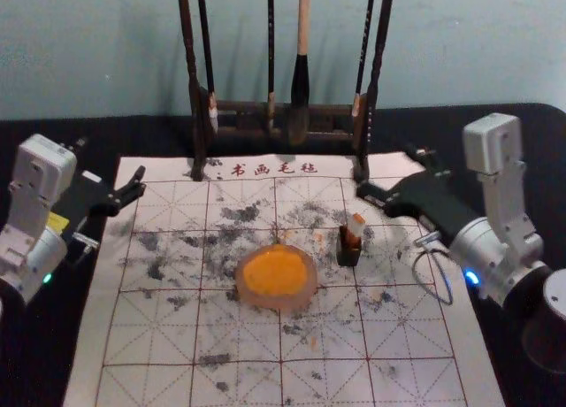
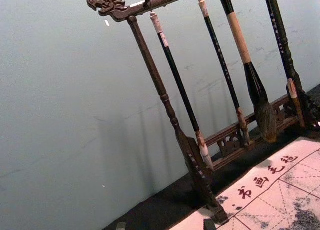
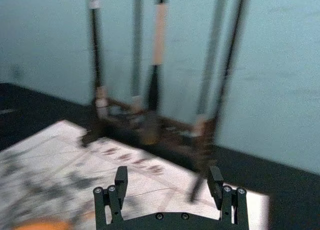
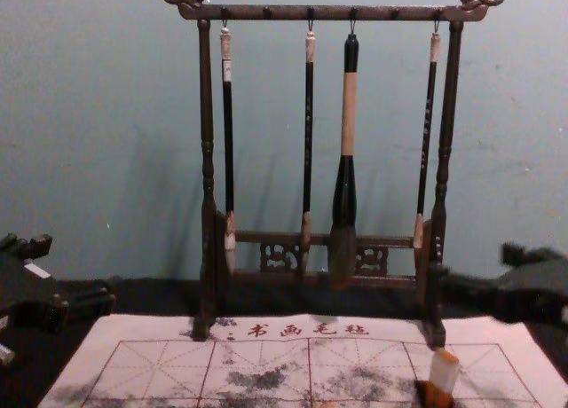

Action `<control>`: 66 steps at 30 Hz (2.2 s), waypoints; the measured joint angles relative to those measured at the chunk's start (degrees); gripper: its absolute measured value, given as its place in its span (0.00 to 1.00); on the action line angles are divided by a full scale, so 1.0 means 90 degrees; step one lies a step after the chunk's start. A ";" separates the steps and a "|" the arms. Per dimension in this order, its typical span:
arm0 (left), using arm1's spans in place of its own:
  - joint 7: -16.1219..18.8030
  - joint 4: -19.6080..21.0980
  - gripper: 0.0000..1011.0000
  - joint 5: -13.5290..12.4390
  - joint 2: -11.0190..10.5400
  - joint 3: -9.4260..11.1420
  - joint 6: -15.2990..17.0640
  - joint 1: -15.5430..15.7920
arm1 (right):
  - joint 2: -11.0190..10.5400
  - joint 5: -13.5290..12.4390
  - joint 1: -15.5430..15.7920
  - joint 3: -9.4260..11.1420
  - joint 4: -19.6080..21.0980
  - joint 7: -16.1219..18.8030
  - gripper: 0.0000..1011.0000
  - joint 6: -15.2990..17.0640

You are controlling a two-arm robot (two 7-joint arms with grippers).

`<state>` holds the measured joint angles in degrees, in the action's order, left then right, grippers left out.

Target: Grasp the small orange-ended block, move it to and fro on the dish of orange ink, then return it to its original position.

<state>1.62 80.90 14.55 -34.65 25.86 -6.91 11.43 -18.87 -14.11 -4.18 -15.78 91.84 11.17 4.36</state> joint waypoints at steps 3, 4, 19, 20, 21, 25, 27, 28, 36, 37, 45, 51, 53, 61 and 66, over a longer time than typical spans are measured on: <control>0.0000 0.0000 0.99 -0.0001 0.0000 0.0000 0.0000 0.0000 | 0.0071 0.0296 0.0070 0.0098 -0.0020 -0.0391 0.99 -0.0178; 0.0000 0.0000 0.99 0.0000 0.0000 0.0000 0.0000 0.0001 | 0.0103 0.0522 0.0102 0.0133 -0.0100 -0.0630 0.99 -0.0258; 0.0000 0.0000 0.99 0.0000 0.0000 0.0000 0.0000 0.0000 | 0.0336 0.1028 0.0103 0.0261 -0.1048 -0.0916 0.99 -0.0231; 0.0000 0.0000 0.99 0.0000 0.0000 0.0000 0.0000 0.0000 | 0.0335 0.1028 0.0103 0.0261 -0.1043 -0.0916 0.99 -0.0231; 0.0000 0.0000 0.99 0.0000 0.0000 0.0000 0.0000 0.0000 | 0.0334 0.1028 0.0104 0.0260 -0.1039 -0.0916 0.99 -0.0232; 0.0000 0.0000 0.99 0.0000 0.0000 0.0000 0.0000 0.0000 | 0.0326 0.1028 0.0106 0.0256 -0.1018 -0.0922 0.99 -0.0234; 0.0000 0.0000 0.99 0.0000 0.0000 0.0000 0.0000 0.0000 | 0.0323 0.1028 0.0106 0.0253 -0.1008 -0.0925 0.99 -0.0235; 0.0000 0.0000 0.99 0.0000 0.0000 0.0000 0.0000 0.0000 | 0.0321 0.1028 0.0107 0.0252 -0.1001 -0.0927 0.99 -0.0237; 0.0000 0.0000 0.99 0.0000 0.0000 0.0000 0.0000 0.0000 | 0.0313 0.1031 0.0111 0.0246 -0.0978 -0.0942 0.99 -0.0241; 0.0000 0.0000 0.99 0.0000 0.0000 0.0000 0.0000 0.0000 | 0.0312 0.1031 0.0112 0.0245 -0.0977 -0.0943 0.99 -0.0241; 0.0000 0.0000 0.99 0.0000 0.0000 0.0000 0.0000 0.0000 | 0.0308 0.1032 0.0115 0.0241 -0.0967 -0.0948 0.99 -0.0246; 0.0000 0.0000 0.99 0.0000 0.0000 0.0000 0.0000 0.0001 | 0.0305 0.1032 0.0115 0.0240 -0.0963 -0.0953 0.99 -0.0248; 0.0000 0.0000 0.99 0.0000 0.0000 0.0000 0.0000 0.0000 | 0.0304 0.1032 0.0115 0.0241 -0.0961 -0.0953 0.99 -0.0248; 0.0000 0.0000 0.99 0.0000 0.0000 0.0000 0.0000 0.0000 | 0.0304 0.1032 0.0115 0.0241 -0.0956 -0.0955 0.99 -0.0248; 0.0000 0.0000 0.99 0.0000 0.0000 0.0000 0.0000 0.0000 | 0.0304 0.1032 0.0115 0.0241 -0.0956 -0.0954 0.99 -0.0248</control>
<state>1.62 80.90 14.55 -34.64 25.86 -6.91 11.43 -16.13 -4.82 -3.15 -13.62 83.24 2.58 2.13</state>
